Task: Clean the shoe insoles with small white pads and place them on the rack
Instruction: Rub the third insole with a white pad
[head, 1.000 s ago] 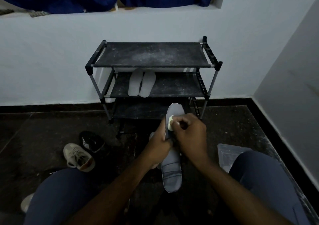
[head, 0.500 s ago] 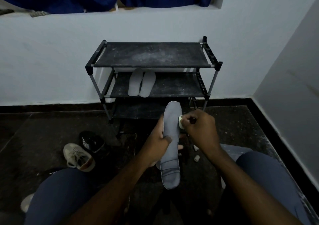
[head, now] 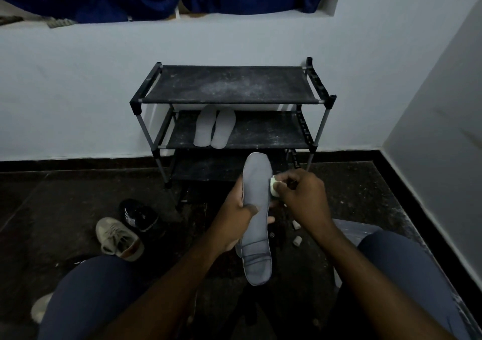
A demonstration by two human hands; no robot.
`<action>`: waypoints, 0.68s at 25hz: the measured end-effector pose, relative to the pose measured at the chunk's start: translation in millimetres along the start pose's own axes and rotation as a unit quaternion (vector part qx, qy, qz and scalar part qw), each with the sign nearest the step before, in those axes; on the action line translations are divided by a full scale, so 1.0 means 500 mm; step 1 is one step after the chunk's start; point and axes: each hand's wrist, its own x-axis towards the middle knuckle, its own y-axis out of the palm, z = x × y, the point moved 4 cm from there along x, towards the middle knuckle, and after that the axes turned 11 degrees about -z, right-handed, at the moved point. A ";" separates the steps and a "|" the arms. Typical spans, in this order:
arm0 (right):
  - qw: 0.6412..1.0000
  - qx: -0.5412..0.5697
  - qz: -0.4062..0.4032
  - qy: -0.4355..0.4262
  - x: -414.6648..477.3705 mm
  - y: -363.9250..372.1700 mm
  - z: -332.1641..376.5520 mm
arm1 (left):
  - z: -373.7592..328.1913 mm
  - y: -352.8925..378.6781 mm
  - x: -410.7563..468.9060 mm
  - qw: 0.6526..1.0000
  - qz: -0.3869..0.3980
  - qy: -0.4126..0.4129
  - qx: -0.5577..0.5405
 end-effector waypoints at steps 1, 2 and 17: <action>0.999 0.031 0.009 0.031 0.000 -0.001 -0.004 | -0.004 -0.003 0.004 1.000 -0.008 0.001 -0.011; 0.996 0.064 0.023 0.062 -0.001 0.000 -0.006 | -0.005 -0.006 0.008 1.000 -0.018 0.002 -0.025; 0.933 0.145 0.221 0.244 -0.084 0.031 0.011 | -0.015 -0.042 0.024 0.993 -0.022 -0.034 -0.114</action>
